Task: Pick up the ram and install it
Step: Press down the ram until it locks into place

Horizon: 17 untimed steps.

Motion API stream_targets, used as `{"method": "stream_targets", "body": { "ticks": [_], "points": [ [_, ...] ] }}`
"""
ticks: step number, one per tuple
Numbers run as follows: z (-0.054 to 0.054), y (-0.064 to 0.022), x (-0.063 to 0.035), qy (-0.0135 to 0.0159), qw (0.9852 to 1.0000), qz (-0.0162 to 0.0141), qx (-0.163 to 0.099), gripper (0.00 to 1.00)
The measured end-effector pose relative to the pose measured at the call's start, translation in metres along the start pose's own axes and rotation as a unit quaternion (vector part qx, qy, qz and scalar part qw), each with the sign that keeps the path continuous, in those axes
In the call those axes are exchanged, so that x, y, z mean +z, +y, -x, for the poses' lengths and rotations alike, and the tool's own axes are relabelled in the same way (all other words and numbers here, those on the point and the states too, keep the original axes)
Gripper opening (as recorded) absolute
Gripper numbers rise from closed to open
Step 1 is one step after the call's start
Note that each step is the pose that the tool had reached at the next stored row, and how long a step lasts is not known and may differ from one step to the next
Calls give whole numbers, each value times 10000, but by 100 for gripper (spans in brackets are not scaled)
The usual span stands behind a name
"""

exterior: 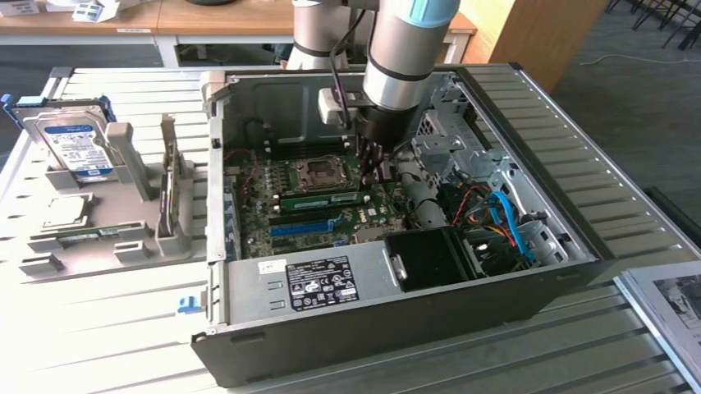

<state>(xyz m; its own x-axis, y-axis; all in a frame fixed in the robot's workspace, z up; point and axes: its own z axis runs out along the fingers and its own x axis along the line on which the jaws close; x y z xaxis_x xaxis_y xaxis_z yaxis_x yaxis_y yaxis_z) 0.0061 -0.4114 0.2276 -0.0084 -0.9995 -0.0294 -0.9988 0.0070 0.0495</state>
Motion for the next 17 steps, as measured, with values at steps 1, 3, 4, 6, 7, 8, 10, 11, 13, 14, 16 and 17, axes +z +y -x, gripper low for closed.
{"method": "stream_targets", "body": {
  "ticks": [1,3,4,6,7,8,10,11,13,14,16,17],
  "points": [
    [0,0,2,0,10000,0,0,10],
    [0,0,4,1,10000,0,0,10],
    [0,0,4,1,10000,0,0,10],
    [0,0,7,0,10000,0,0,10],
    [0,-1,10,-2,10000,-1,0,10],
    [0,-1,13,-1,10000,0,0,10],
    [-1,-1,14,1,10000,0,0,10],
    [0,-1,15,0,10000,0,0,10],
    [0,-1,16,0,10000,0,0,10],
    [0,-1,20,-2,10000,0,0,10],
    [0,-2,26,0,10000,0,0,10],
    [-1,-2,28,1,10000,0,0,10]
  ]
}}
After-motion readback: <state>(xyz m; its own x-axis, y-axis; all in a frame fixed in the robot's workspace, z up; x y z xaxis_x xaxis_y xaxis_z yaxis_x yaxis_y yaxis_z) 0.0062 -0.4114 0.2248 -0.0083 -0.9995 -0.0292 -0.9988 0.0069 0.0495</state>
